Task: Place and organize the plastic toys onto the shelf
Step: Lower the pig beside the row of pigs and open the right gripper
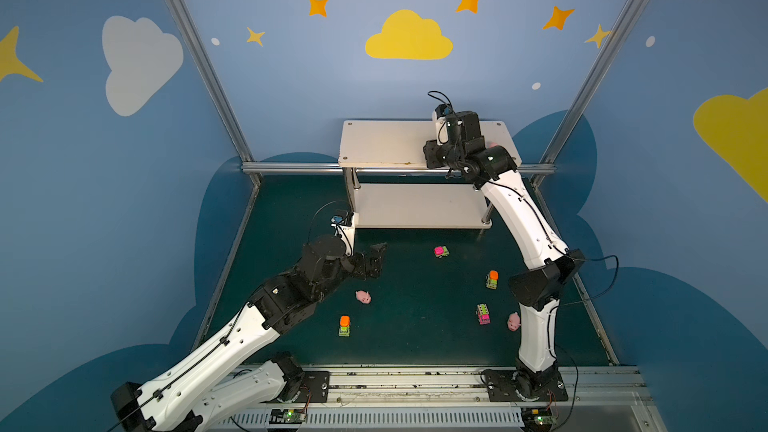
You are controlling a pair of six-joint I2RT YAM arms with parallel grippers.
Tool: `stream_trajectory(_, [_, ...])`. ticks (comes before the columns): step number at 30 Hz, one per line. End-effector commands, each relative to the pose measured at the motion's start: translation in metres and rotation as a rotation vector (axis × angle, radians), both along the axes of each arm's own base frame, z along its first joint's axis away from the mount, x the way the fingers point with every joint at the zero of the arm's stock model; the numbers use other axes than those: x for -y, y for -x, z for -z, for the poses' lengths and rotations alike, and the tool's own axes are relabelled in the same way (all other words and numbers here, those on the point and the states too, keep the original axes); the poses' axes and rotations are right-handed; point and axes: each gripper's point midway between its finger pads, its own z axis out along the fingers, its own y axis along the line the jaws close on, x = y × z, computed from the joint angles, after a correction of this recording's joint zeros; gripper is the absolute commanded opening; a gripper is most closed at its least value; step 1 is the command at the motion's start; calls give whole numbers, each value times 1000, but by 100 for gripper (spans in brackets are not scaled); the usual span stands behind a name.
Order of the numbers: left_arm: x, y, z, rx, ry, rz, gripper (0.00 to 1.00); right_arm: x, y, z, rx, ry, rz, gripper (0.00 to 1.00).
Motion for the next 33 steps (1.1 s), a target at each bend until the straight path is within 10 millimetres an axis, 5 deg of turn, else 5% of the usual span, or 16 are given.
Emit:
stream_trajectory(1, [-2,-1,5,3,-23,-12,100,-3,0,-6,1,-33,-12,45])
stream_trajectory(17, [-10,-1,11,9,-20,-43,100,-11,17,-34,47,-73,-58,68])
stream_trajectory(33, [-20,7,15,-13,0,-65,100,3,52,-101,203,-151,-97,82])
